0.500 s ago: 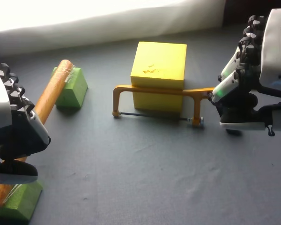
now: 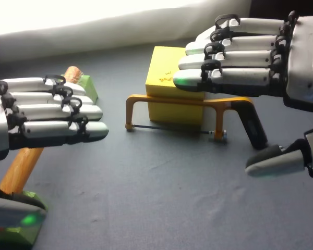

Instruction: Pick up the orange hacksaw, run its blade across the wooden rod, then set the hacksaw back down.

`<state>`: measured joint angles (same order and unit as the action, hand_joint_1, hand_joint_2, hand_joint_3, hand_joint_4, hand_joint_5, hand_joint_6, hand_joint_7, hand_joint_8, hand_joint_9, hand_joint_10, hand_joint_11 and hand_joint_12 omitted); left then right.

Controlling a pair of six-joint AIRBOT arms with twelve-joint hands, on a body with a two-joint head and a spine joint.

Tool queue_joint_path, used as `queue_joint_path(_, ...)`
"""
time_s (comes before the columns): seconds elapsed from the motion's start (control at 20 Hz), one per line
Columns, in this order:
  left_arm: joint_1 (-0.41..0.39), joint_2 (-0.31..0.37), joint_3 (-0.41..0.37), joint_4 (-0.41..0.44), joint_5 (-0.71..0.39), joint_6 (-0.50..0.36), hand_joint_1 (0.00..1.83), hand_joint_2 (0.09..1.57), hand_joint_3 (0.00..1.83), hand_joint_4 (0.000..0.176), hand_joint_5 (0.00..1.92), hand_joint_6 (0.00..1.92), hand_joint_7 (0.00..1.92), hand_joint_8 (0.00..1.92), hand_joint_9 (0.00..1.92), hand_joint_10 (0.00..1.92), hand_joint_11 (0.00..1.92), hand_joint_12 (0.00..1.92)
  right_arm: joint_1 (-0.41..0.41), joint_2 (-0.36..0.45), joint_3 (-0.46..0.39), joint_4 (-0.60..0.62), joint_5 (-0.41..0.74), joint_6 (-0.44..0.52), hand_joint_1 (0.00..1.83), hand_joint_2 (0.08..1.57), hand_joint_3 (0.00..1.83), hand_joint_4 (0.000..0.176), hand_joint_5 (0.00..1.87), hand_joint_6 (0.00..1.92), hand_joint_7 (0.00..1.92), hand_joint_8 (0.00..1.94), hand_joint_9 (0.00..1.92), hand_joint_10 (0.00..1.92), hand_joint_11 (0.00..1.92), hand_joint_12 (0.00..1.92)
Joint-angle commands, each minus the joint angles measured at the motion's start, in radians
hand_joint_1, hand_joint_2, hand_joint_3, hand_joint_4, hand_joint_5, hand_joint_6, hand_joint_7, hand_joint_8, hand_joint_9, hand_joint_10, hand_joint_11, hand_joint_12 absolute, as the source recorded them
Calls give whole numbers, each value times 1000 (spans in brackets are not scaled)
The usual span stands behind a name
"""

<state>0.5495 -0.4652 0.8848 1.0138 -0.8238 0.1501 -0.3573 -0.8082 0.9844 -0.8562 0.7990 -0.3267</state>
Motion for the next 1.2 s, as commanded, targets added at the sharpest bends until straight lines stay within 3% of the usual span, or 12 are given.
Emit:
queue_joint_path(0.0, -16, 9, 2, -55, -75, 2, 62, 1240, 0, 0, 130, 2, 107, 2, 112, 2, 0, 281, 1, 10, -3, 108, 48, 11, 185, 1099, 4, 0, 140, 3, 160, 4, 157, 3, 0, 610)
queue_joint_path(0.3, -47, 9, -7, -9, -24, 24, 74, 1243, 1, 0, 170, 3, 165, 3, 154, 3, 0, 384, -148, 45, 29, 432, 82, 27, 393, 1133, 4, 0, 141, 4, 169, 3, 186, 5, 0, 700)
queue_joint_path(0.4, -38, 16, -1, 15, -22, 30, 72, 1250, 1, 0, 153, 0, 142, 2, 140, 3, 0, 291, -204, 57, 52, 479, 129, 75, 504, 1131, 1, 0, 145, 3, 179, 4, 198, 6, 0, 742)
queue_joint_path(0.45, -31, 19, 10, 44, -13, 31, 65, 1248, 0, 0, 156, 1, 145, 2, 148, 5, 0, 313, -244, 67, 70, 480, 154, 168, 541, 1147, 4, 0, 138, 2, 180, 2, 209, 7, 0, 790)
queue_joint_path(0.75, -2, 62, 28, 63, 27, 23, 96, 1256, 3, 0, 150, 1, 148, 1, 158, 1, 0, 380, -306, 101, 81, 483, 103, 415, 878, 1117, 0, 0, 202, 10, 192, 3, 217, 3, 0, 858)
queue_joint_path(0.9, 0, 104, 5, 67, 74, 1, 113, 1252, 1, 0, 163, 1, 143, 3, 143, 5, 0, 381, -303, 104, 94, 483, 86, 460, 982, 1048, 0, 0, 215, 6, 202, 3, 215, 1, 0, 899)
queue_joint_path(1.15, 8, 183, -38, 164, 112, -77, 95, 1254, 3, 0, 151, 1, 127, 0, 126, 0, 0, 352, -315, 79, 146, 490, 84, 493, 1037, 1088, 0, 0, 176, 4, 180, 4, 191, 0, 0, 897)
